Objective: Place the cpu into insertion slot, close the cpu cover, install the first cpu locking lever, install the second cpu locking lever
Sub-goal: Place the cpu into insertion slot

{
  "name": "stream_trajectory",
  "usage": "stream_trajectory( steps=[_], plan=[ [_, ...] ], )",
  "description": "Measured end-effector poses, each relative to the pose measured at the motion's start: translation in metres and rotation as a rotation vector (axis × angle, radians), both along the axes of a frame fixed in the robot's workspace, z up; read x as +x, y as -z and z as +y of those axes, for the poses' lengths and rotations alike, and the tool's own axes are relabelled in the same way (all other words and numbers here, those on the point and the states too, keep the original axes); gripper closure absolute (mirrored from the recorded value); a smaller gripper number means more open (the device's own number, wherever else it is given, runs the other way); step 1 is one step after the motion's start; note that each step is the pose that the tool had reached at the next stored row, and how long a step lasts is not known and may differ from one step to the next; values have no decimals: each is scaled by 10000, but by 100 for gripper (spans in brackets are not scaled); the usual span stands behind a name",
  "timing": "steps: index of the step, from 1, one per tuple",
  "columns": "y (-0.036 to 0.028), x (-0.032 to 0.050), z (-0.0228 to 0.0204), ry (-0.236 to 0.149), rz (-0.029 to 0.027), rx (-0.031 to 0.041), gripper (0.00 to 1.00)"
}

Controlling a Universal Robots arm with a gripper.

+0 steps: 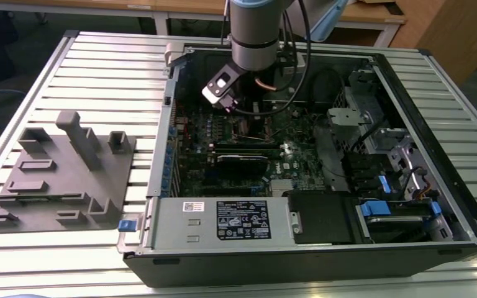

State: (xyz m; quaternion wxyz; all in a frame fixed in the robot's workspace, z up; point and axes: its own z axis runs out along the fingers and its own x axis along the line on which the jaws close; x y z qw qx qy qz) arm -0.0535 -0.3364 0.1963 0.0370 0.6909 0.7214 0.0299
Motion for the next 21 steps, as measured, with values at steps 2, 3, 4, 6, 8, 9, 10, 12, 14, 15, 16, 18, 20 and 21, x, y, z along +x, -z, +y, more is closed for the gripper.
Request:
stream_trajectory(
  steps=[2,3,4,6,8,9,10,12,14,15,16,18,20,21],
  plan=[
    [7,0,-1,0,1,-2,46],
    [6,0,-1,0,1,-3,46],
    [7,0,0,0,1,-2,46],
    [12,0,0,13,-2,2,46],
    [13,0,0,87,1,0,46],
    [13,0,0,88,1,-1,46],
    [13,-1,0,89,1,-1,46],
    [14,-9,0,91,0,1,46],
    [19,-13,0,89,-1,12,46],
    [23,-15,0,89,0,14,46],
    [29,-15,0,88,0,18,46],
    [35,-15,0,88,1,21,46],
    [35,-15,0,88,1,21,46],
    [36,-15,0,89,1,21,46]
  ],
)
